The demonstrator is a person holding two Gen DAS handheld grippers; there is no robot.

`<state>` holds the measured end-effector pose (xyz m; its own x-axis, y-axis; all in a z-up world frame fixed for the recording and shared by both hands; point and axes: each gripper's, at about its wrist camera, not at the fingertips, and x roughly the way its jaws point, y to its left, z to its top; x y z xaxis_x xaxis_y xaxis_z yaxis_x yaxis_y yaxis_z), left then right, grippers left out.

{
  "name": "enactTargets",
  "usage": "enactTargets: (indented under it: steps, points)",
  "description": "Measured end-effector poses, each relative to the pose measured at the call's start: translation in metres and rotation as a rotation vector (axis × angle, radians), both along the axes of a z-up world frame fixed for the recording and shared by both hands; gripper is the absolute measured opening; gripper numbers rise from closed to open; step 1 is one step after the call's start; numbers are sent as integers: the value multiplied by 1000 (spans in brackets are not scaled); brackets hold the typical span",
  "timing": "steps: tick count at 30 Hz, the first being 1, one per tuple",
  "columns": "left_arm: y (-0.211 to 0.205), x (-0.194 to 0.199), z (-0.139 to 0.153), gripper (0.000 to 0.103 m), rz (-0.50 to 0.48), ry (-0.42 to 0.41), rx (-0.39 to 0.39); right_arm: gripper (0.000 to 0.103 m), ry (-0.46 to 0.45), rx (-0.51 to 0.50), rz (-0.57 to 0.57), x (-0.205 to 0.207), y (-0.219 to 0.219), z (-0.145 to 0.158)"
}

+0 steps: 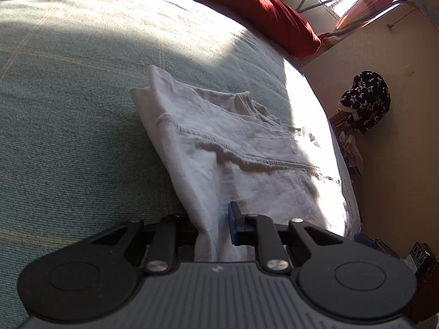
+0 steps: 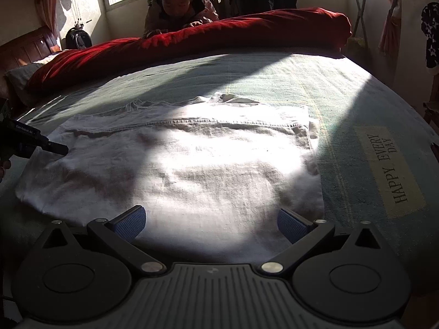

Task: Fold clothes
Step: 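Close the left gripper on the folded shirt's edge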

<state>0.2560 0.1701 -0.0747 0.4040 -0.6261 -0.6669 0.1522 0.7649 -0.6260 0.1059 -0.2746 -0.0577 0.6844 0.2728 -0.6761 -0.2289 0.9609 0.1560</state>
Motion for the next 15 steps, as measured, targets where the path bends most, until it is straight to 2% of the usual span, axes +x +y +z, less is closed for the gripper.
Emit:
enactTargets:
  steps: [3,8,15]
  points:
    - [1,-2,11,15,8,-21,-10,103,-5,37,29,5,4,4]
    - [1,-5,18,16,6,-41,-13,103,23,209,105,25,17,14]
    - [1,-8,24,15,4,-59,-22,103,67,352,206,56,71,22]
